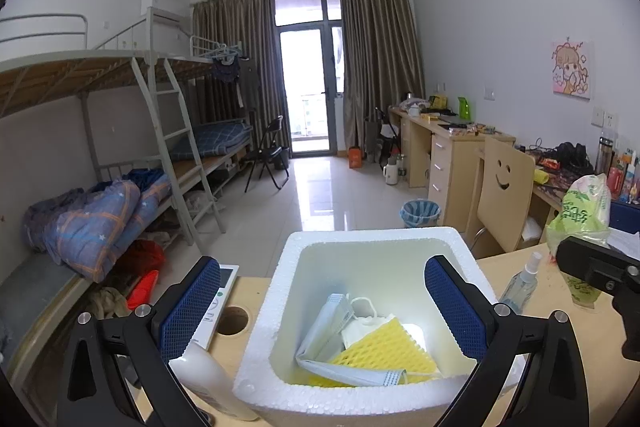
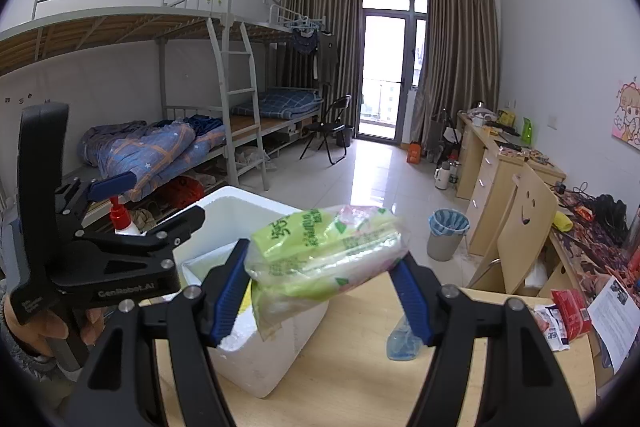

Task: Organize soft objects
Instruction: 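Lower the blue mask into the foam box and open left gripper, then lower the wet-wipes pack into the foam box and open right gripper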

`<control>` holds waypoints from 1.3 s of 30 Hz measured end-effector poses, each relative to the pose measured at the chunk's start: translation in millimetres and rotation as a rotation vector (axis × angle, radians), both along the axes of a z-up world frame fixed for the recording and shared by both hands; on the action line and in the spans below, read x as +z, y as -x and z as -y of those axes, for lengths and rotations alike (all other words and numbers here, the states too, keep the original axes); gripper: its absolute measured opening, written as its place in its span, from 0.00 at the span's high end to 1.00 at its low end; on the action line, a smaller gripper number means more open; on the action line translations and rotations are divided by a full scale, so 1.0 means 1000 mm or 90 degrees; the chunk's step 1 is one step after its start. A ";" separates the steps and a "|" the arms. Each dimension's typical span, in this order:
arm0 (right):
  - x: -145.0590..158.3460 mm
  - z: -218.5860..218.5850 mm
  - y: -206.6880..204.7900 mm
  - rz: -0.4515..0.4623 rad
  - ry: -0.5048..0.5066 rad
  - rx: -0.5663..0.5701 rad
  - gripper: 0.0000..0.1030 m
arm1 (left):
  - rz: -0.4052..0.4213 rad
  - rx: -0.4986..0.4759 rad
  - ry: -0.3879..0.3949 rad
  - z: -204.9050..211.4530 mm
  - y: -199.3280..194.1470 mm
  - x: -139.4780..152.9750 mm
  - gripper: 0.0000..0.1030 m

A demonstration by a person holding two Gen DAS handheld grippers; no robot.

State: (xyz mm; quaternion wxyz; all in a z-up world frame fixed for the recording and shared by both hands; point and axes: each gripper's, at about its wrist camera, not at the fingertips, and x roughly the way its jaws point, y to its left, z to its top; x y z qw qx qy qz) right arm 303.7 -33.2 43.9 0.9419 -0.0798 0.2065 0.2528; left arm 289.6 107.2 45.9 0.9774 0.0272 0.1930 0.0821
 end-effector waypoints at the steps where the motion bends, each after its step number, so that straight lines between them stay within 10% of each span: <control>1: 0.000 -0.001 0.000 -0.001 0.000 0.001 0.30 | 0.001 0.001 0.000 0.000 0.001 0.001 0.01; 39: -0.014 -0.057 -0.027 -0.042 -0.012 0.095 0.30 | 0.072 0.110 -0.016 -0.066 0.074 0.028 0.01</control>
